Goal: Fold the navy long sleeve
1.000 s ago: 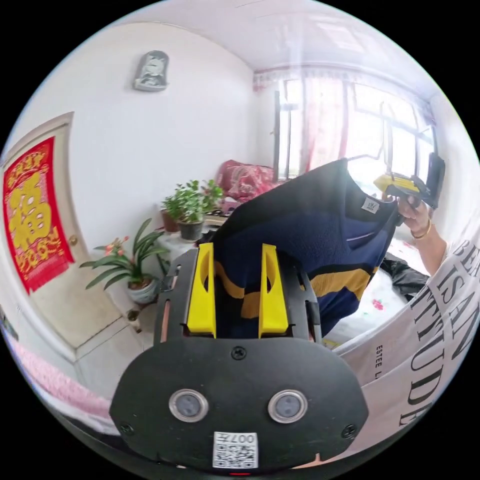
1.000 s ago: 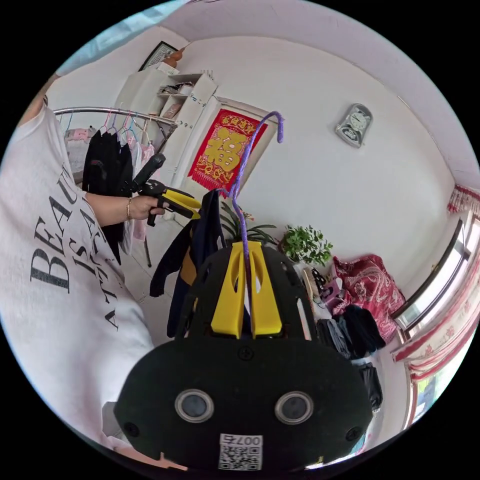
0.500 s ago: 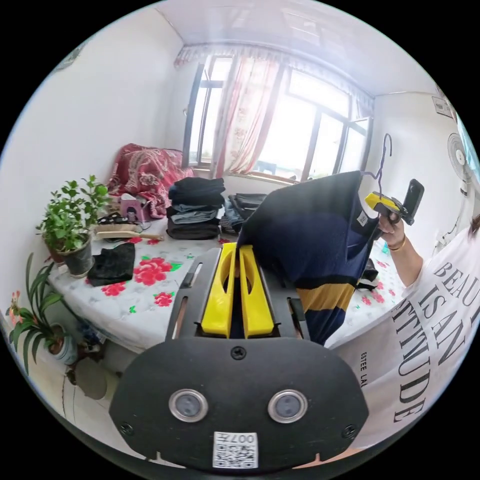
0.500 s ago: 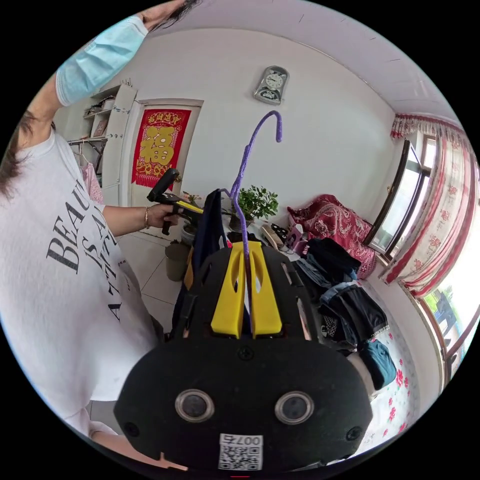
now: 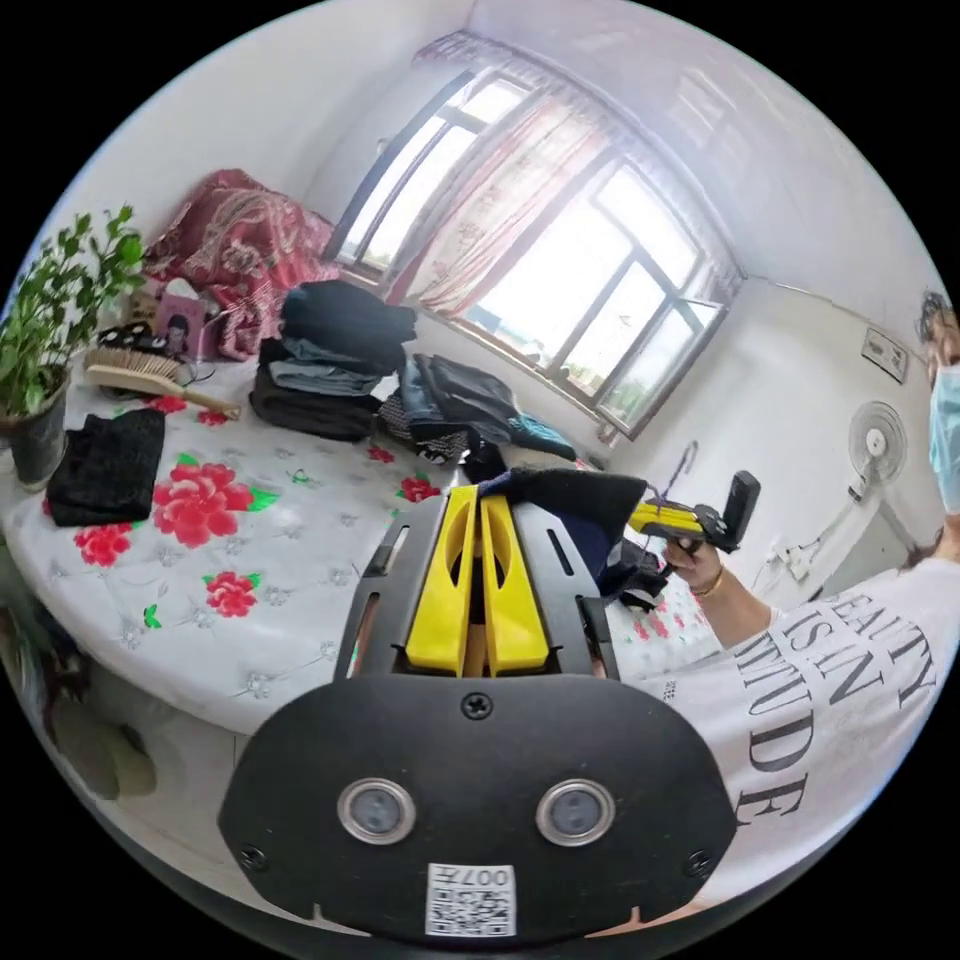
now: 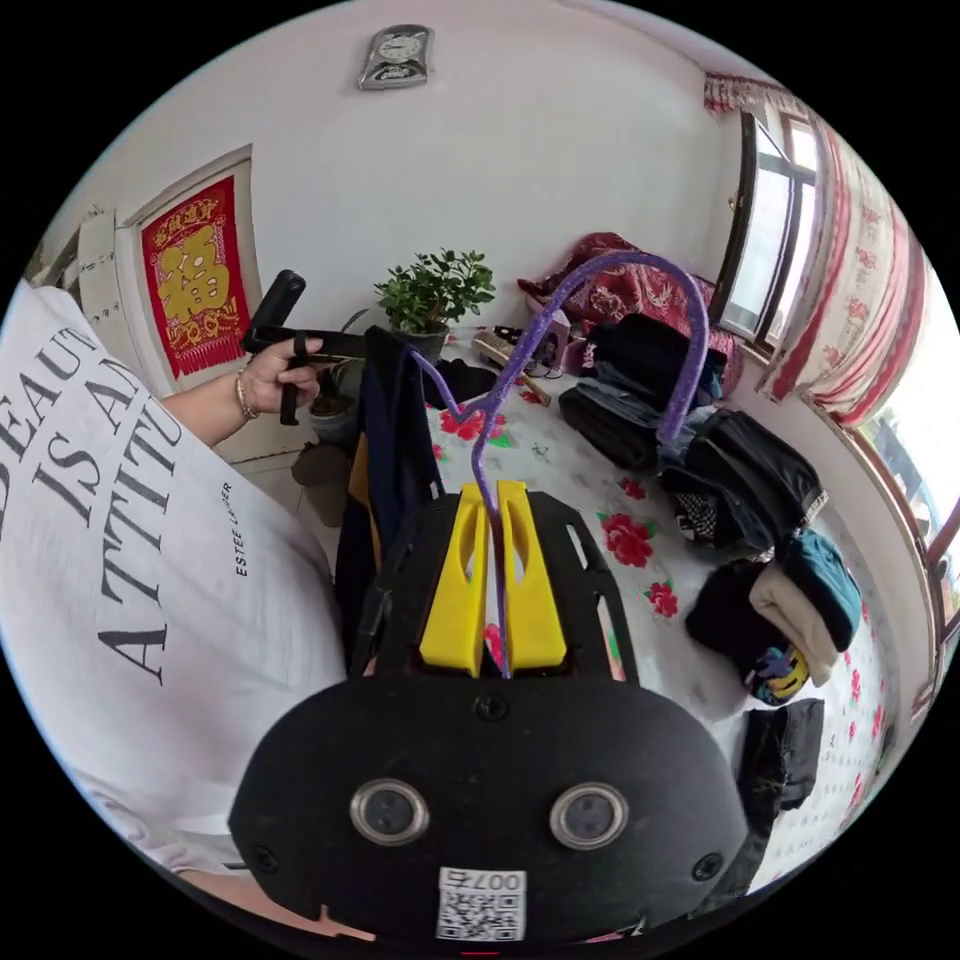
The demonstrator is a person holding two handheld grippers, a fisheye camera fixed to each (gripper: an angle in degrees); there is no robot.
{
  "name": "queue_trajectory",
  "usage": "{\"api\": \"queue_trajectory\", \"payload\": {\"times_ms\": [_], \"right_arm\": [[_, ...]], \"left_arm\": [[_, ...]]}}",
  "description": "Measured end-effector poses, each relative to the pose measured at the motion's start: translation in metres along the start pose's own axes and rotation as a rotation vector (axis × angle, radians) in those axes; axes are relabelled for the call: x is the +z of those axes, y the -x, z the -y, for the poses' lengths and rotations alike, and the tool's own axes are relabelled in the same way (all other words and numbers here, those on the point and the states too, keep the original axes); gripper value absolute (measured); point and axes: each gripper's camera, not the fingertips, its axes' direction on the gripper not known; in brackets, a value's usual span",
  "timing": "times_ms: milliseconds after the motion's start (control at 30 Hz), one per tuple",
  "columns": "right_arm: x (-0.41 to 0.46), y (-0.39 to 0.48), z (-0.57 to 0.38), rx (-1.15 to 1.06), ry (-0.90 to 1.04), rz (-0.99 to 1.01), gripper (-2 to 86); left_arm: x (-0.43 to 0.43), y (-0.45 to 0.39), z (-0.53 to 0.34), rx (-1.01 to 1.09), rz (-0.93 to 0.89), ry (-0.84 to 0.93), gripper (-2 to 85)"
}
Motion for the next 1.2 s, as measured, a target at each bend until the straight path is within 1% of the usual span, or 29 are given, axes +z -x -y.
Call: {"api": "queue_trajectory", "payload": {"times_ms": [67,133,167,267,300,367,567,633,700,733,767,867,967,1000,1033,1067,1100,1133,1167,1200], "right_arm": [[-0.004,-0.015,-0.002,0.060,0.011,-0.064,-0.1],[-0.018,-0.030,-0.007,0.128,-0.035,-0.074,-0.1],[-0.029,-0.039,-0.011,0.174,-0.059,-0.076,-0.1],[-0.056,-0.062,-0.021,0.294,-0.139,-0.081,-0.1],[-0.061,-0.067,-0.023,0.322,-0.156,-0.080,-0.1],[-0.078,-0.090,-0.035,0.449,-0.209,-0.064,-0.1],[-0.109,-0.146,-0.079,0.754,-0.328,0.034,0.0],[-0.116,-0.155,-0.086,0.786,-0.332,0.058,0.0],[-0.120,-0.159,-0.084,0.739,-0.277,0.071,0.0],[-0.121,-0.159,-0.079,0.675,-0.233,0.095,-0.1],[-0.122,-0.159,-0.072,0.623,-0.184,0.091,-0.1],[-0.117,-0.168,-0.057,0.569,-0.094,0.072,-0.2],[-0.112,-0.179,-0.047,0.499,-0.042,0.168,-0.3],[-0.116,-0.181,-0.048,0.491,-0.052,0.150,-0.3],[-0.130,-0.187,-0.052,0.484,-0.100,0.118,-0.3],[-0.151,-0.200,-0.063,0.525,-0.182,0.116,-0.3],[-0.162,-0.207,-0.071,0.552,-0.229,0.120,-0.3],[-0.179,-0.221,-0.084,0.575,-0.280,0.167,-0.3],[-0.189,-0.229,-0.094,0.601,-0.305,0.190,-0.2],[-0.197,-0.234,-0.103,0.625,-0.377,0.205,-0.2]], "left_arm": [[-0.018,0.032,0.014,-0.131,0.120,-0.039,-1.0],[-0.031,0.057,0.021,-0.242,0.160,-0.071,-1.0],[-0.036,0.071,0.026,-0.308,0.176,-0.085,-1.0],[-0.036,0.087,0.040,-0.400,0.227,-0.094,-0.9],[-0.034,0.090,0.043,-0.422,0.229,-0.097,-0.9],[-0.026,0.103,0.055,-0.505,0.203,-0.106,-0.9],[0.005,0.112,0.094,-0.505,0.201,-0.011,-0.9],[0.007,0.117,0.102,-0.526,0.190,-0.008,-0.9],[0.012,0.120,0.112,-0.504,0.166,0.020,-0.9],[0.017,0.119,0.121,-0.469,0.145,0.057,-0.9],[0.021,0.112,0.130,-0.409,0.161,0.084,-0.9],[0.035,0.088,0.151,-0.248,0.151,0.161,-1.0],[0.043,0.081,0.165,-0.195,0.146,0.188,-1.0],[0.042,0.084,0.167,-0.203,0.157,0.187,-1.0],[0.036,0.092,0.172,-0.237,0.187,0.172,-1.0],[0.026,0.106,0.175,-0.287,0.241,0.144,-1.0],[0.020,0.115,0.177,-0.314,0.270,0.133,-1.0],[0.010,0.133,0.179,-0.359,0.289,0.123,-1.0],[0.004,0.151,0.180,-0.416,0.218,0.113,-1.0],[0.003,0.159,0.179,-0.474,0.224,0.118,-1.0]]}}
